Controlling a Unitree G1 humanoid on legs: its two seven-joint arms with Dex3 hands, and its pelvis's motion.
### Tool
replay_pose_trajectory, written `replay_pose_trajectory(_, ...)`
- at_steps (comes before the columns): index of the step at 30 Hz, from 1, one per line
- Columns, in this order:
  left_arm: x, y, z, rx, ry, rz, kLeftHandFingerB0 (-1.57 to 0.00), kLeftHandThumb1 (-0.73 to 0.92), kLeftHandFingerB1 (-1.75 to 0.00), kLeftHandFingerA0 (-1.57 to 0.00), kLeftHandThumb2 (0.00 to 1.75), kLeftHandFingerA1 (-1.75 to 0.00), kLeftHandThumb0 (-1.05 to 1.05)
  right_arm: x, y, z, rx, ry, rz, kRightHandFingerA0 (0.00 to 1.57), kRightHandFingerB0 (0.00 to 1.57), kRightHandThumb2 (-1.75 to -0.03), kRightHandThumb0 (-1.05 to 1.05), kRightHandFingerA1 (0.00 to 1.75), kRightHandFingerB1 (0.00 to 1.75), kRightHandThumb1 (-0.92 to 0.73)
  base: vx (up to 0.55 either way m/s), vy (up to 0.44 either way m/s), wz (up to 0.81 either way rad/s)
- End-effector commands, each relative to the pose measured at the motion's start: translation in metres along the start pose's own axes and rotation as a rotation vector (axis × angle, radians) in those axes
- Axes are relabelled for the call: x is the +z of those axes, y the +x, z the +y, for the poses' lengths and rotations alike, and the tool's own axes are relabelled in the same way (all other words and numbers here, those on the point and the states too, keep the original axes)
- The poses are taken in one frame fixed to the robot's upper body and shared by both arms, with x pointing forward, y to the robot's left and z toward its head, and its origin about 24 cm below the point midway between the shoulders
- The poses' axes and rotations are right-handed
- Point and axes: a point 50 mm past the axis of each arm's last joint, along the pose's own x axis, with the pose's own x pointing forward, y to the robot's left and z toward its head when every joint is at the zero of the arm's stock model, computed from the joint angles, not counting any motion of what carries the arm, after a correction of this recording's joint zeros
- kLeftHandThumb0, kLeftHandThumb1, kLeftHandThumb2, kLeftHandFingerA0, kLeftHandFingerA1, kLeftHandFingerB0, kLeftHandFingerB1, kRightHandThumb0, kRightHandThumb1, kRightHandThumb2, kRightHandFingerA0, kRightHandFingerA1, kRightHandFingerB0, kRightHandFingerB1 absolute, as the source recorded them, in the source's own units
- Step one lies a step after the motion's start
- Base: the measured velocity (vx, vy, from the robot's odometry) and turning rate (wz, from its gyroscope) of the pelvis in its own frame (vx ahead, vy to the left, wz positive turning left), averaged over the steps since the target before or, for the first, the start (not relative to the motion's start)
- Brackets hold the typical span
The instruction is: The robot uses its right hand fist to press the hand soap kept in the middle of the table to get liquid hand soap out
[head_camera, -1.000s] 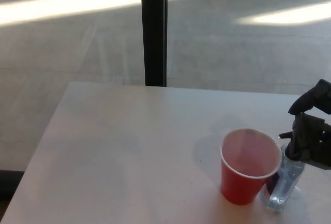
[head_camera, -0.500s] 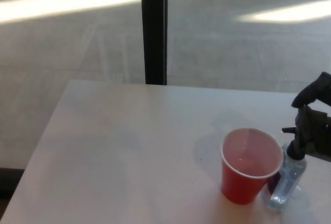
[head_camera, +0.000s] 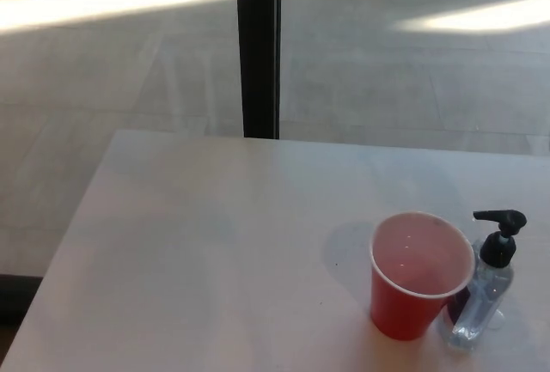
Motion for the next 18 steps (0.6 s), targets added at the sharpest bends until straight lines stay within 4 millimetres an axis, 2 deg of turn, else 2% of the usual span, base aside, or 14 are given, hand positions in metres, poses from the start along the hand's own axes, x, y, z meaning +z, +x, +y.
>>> replay_pose_trajectory(1, 0.001, 0.001, 0.014, 0.035, 0.044, -0.004, -0.52, 0.44, -0.78, -0.69, 0.97, -0.9, -0.33, 0.075, -0.013, -0.069, -0.247, 0.14, -0.043, 1.3, 0.97, -1.16, -0.46, 1.41, 1.2, -0.46, 0.0, 0.0, 0.0)
replay_pose_trajectory(2, 0.001, 0.002, 0.015, 0.035, 0.042, -0.002, -0.52, 0.44, -0.78, -0.69, 0.97, -0.9, -0.33, 0.079, -0.016, -0.074, -0.264, 0.112, -0.051, 1.3, 0.97, -1.16, -0.46, 1.41, 1.2, -0.46, 0.0, 0.0, 0.0)
replay_pose_trajectory(4, 0.0, 0.002, 0.015, 0.035, 0.031, 0.002, -0.51, 0.44, -0.76, -0.68, 0.99, -0.88, -0.31, 0.086, -0.028, -0.095, -0.32, 0.115, -0.051, 1.33, 0.99, -1.11, -0.47, 1.42, 1.18, -0.34, 0.0, 0.0, 0.0)
replay_pose_trajectory(5, 0.0, 0.002, 0.015, 0.036, 0.034, 0.004, -0.5, 0.44, -0.76, -0.68, 0.98, -0.88, -0.32, 0.09, -0.047, -0.123, -0.466, 0.041, -0.012, 1.23, 1.08, -1.16, -0.56, 1.49, 1.16, -0.24, 0.0, 0.0, 0.0)
replay_pose_trajectory(6, 0.0, 0.002, 0.015, 0.036, 0.036, 0.005, -0.5, 0.44, -0.76, -0.68, 0.98, -0.88, -0.32, 0.091, -0.049, -0.125, -0.48, 0.034, -0.006, 1.23, 1.08, -1.16, -0.56, 1.49, 1.16, -0.24, 0.0, 0.0, 0.0)
replay_pose_trajectory(9, 0.002, 0.002, 0.015, 0.044, 0.034, 0.002, -0.5, 0.44, -0.76, -0.66, 0.98, -0.87, -0.3, 0.09, -0.072, -0.15, -0.57, -0.004, 0.027, 1.26, 1.1, -1.2, -0.57, 1.51, 1.18, -0.23, 0.0, 0.0, 0.0)
replay_pose_trajectory(10, 0.002, 0.002, 0.015, 0.044, 0.046, -0.001, -0.51, 0.43, -0.76, -0.67, 0.99, -0.87, -0.31, 0.088, -0.087, -0.165, -0.667, -0.057, 0.057, 1.31, 1.11, -1.24, -0.62, 1.54, 1.24, -0.25, 0.0, 0.0, 0.0)
replay_pose_trajectory(11, 0.002, 0.002, 0.015, 0.043, 0.047, -0.003, -0.51, 0.43, -0.76, -0.67, 0.99, -0.87, -0.31, 0.086, -0.095, -0.172, -0.712, -0.071, 0.071, 1.31, 1.11, -1.24, -0.62, 1.54, 1.24, -0.25, 0.0, 0.0, 0.0)
replay_pose_trajectory(12, 0.003, 0.002, 0.016, 0.043, 0.043, -0.003, -0.5, 0.43, -0.76, -0.67, 0.99, -0.87, -0.31, 0.076, -0.121, -0.194, -0.843, -0.091, 0.111, 1.27, 1.02, -1.31, -0.59, 1.71, 1.4, -0.25, 0.0, 0.0, 0.0)
replay_pose_trajectory(13, 0.002, 0.002, 0.016, 0.041, 0.048, -0.006, -0.51, 0.43, -0.76, -0.7, 0.99, -0.89, -0.32, 0.069, -0.137, -0.205, -0.922, -0.084, 0.133, 1.52, 1.05, -1.23, -0.58, 1.58, 1.28, -0.32, 0.0, 0.0, 0.0)
replay_pose_trajectory(14, 0.002, 0.002, 0.016, 0.04, 0.045, -0.006, -0.5, 0.43, -0.76, -0.67, 0.99, -0.87, -0.32, 0.062, -0.152, -0.212, -1.004, -0.101, 0.159, 1.57, 1.07, -1.27, -0.58, 1.63, 1.31, -0.32, 0.0, 0.0, 0.0)
replay_pose_trajectory(15, 0.002, 0.002, 0.016, 0.04, 0.046, -0.008, -0.51, 0.43, -0.76, -0.69, 0.99, -0.88, -0.32, 0.055, -0.166, -0.217, -1.079, -0.114, 0.194, 1.57, 1.06, -1.31, -0.48, 1.62, 1.31, -0.33, 0.0, 0.0, 0.0)
replay_pose_trajectory(16, 0.002, 0.002, 0.016, 0.04, 0.046, -0.009, -0.51, 0.43, -0.76, -0.69, 0.99, -0.88, -0.32, 0.054, -0.168, -0.218, -1.086, -0.115, 0.198, 1.57, 1.06, -1.31, -0.48, 1.62, 1.31, -0.33, 0.0, 0.0, 0.0)
replay_pose_trajectory(18, 0.004, 0.001, 0.016, 0.048, 0.05, -0.008, -0.53, 0.43, -0.77, -0.72, 0.98, -0.91, -0.31, 0.031, -0.206, -0.228, -1.248, -0.125, 0.281, 1.57, 1.08, -1.37, -0.34, 1.6, 1.27, -0.42, 0.0, 0.0, 0.0)
